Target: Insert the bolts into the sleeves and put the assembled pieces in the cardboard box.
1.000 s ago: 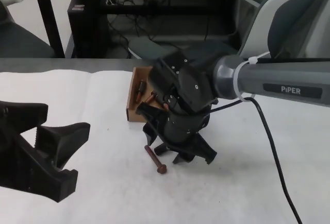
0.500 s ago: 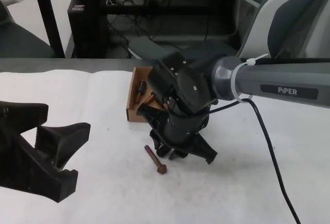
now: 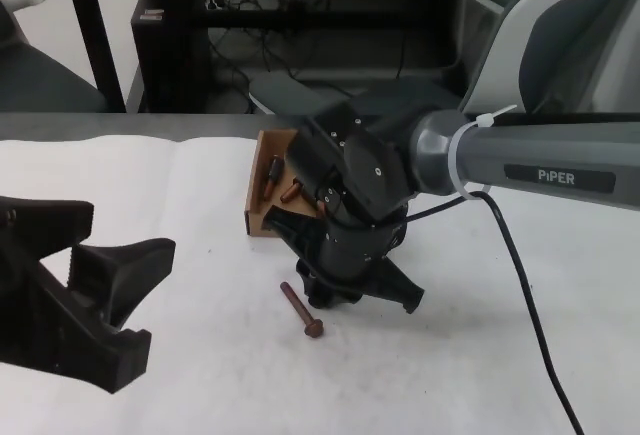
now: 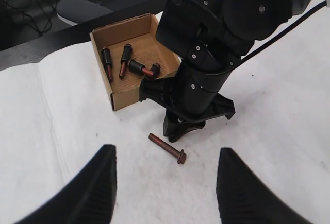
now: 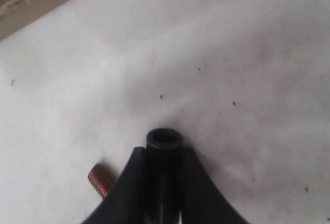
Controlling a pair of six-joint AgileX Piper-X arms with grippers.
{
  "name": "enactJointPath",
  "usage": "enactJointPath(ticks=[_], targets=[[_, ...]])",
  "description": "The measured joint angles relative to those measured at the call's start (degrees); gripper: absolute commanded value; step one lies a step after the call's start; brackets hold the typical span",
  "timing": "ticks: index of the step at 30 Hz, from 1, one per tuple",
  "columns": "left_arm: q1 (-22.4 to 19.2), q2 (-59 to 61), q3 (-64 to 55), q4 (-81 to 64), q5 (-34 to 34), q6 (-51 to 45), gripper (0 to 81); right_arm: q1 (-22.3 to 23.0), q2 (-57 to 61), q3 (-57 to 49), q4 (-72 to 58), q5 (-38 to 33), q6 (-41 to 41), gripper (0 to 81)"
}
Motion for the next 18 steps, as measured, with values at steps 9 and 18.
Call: enactJointPath(ticks=[9, 18], targets=[[0.0, 0.0, 0.0, 2.7, 0.0, 9.3, 57.5, 0.1, -3.6, 0.2, 0.8, 0.0, -15.8, 0.6], [0.0, 3.7, 0.0, 2.7, 2.3, 19.5, 57.5, 0.1, -17.4, 8.6, 0.3, -2.8, -29.6, 0.6]])
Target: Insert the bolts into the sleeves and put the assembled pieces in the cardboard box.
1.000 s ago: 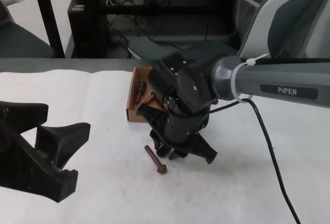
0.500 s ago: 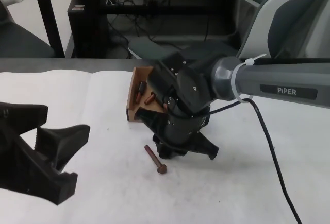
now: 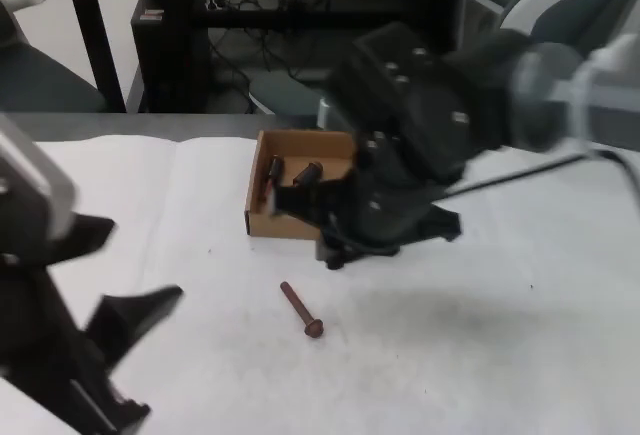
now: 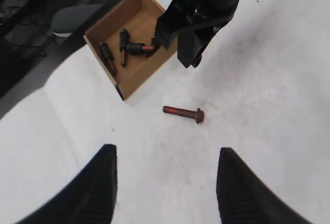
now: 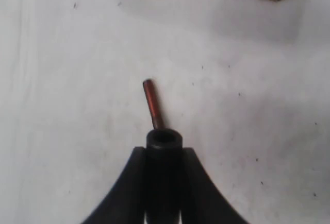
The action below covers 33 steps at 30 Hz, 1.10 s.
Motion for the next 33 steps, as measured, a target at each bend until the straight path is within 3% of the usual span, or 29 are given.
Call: enactJointPath(ticks=[14, 24, 33], targets=[[0.0, 16.0, 0.0, -4.5, 5.0, 1.6, 57.5, 0.2, -35.7, 30.1, -13.3, -3.1, -5.0, 0.6], [1.1, 31.2, -1.7, -12.1, 10.9, 24.7, 57.5, 0.2, -51.6, 35.0, -15.6, -4.4, -5.7, 0.6], [8.7, 43.0, -12.4, -10.9, 19.1, 36.9, 57.5, 0.2, -52.7, 35.3, -15.6, -8.6, -5.7, 0.6]])
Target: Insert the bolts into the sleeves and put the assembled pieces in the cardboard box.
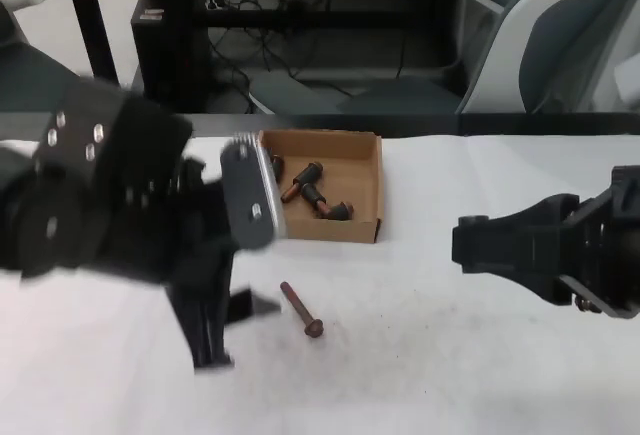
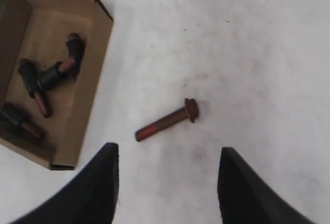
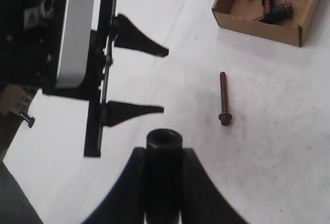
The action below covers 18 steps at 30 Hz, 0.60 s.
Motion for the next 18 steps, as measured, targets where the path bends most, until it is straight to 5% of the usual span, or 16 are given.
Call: enactJointPath(ticks=[11, 18], targets=[[3.3, 6.8, -11.7, 8.7, 7.3, 22.4, 51.4, 0.0, 0.0, 0.0, 0.0, -2.7, -7.1, 0.6], [3.3, 12.4, -11.9, 15.2, 5.3, 37.5, 51.4, 0.0, 0.0, 0.0, 0.0, -2.7, -10.2, 0.6]])
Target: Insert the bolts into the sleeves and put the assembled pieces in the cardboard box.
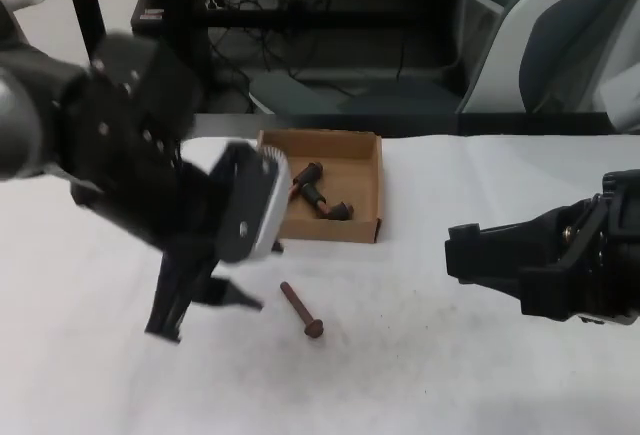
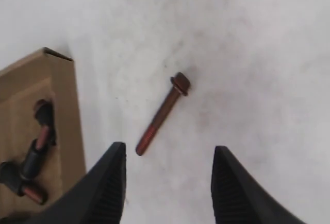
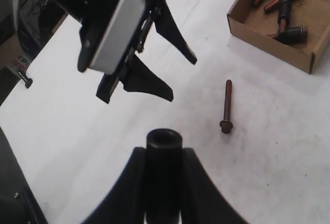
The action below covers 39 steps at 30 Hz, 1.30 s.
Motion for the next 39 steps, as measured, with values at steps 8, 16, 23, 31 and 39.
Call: enactJointPath(ticks=[8, 16, 23, 31, 39], targets=[[0.0, 6.5, -0.2, -0.8, -4.6, 8.6, 51.4, 0.0, 0.0, 0.0, 0.0, 0.0, -0.3, 0.6], [0.0, 10.4, -5.1, -1.7, -5.0, 11.3, 51.4, 0.0, 0.0, 0.0, 0.0, 0.0, -0.3, 0.6], [-1.4, 12.5, -9.3, -0.8, -3.8, 12.9, 51.4, 0.0, 0.0, 0.0, -0.4, 0.0, -0.3, 0.6], [-4.1, 15.0, -10.1, -0.6, -2.5, 13.2, 51.4, 0.0, 0.0, 0.0, -1.6, 0.0, -0.3, 0.6], [-4.1, 17.4, -10.2, -0.5, -2.4, 13.7, 51.4, -0.2, 0.0, 0.0, -1.6, 0.0, -0.3, 0.6]])
